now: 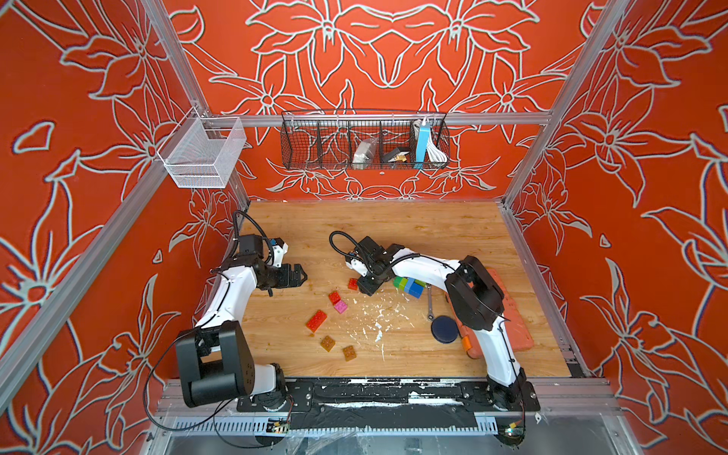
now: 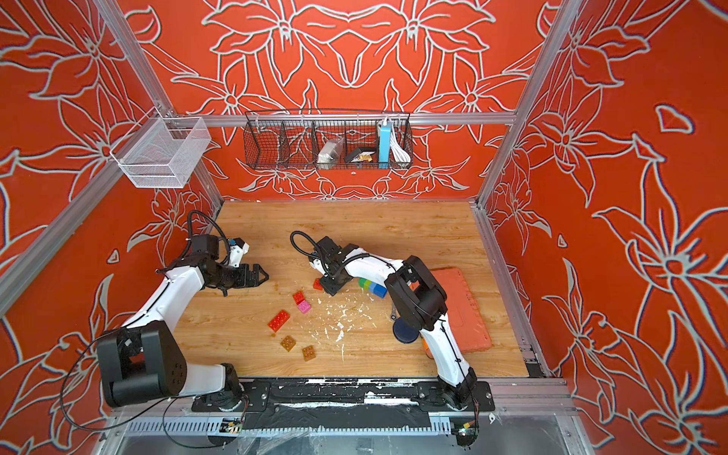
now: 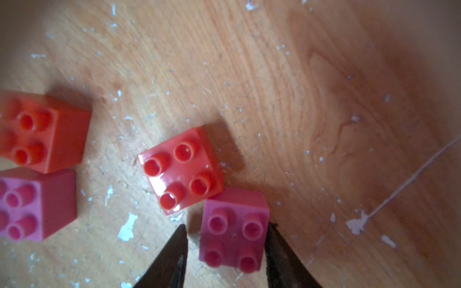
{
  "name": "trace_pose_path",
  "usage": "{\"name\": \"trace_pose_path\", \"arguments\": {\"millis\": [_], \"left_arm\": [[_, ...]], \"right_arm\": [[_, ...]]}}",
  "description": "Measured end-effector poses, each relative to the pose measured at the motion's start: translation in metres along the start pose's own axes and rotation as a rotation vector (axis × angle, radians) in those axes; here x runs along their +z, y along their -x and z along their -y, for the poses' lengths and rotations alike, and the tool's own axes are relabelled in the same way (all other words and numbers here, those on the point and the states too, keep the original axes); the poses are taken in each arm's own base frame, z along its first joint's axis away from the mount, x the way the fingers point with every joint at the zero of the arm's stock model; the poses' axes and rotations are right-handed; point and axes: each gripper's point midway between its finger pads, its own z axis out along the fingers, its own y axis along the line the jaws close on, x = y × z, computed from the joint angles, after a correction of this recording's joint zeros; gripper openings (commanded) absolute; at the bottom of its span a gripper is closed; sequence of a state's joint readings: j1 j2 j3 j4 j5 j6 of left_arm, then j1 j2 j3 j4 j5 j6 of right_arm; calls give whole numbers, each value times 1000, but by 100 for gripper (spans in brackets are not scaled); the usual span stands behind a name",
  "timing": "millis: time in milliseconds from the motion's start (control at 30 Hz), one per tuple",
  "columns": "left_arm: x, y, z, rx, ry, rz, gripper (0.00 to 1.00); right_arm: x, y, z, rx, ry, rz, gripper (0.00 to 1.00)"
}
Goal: Assemble the letter h with lego
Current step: Pick up the lego brick from the center of the board.
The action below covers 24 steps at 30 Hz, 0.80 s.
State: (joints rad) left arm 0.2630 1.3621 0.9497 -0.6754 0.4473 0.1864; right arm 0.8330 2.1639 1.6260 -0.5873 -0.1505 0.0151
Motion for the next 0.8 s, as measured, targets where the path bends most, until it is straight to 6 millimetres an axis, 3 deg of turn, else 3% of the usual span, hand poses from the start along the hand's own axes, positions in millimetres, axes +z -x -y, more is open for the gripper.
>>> {"name": "trace_pose_path", "arguments": {"millis": [167,333,400,467,633,800], "left_arm": [[1,0,0,0,-3,1,99],[1,-1,2,0,-12,2,99],[2,-2,2,1,-16,2,99],[2,-3,2,0,-18,-1,99],[3,-4,-2,2,5,-7,99],[5,-6,-13,-8,54,-20,99]], "right_arm": [[2,5,1,18,-19,20,30],[2,9,-1,8,-26,48,28],[-3,-3,-7,-15,-21,42,28],[-14,-10,-19,-53,-2,39,28],[-43,3,-61,-169,68,109,29],[-50,14,-95,-183,95,130,29]]}}
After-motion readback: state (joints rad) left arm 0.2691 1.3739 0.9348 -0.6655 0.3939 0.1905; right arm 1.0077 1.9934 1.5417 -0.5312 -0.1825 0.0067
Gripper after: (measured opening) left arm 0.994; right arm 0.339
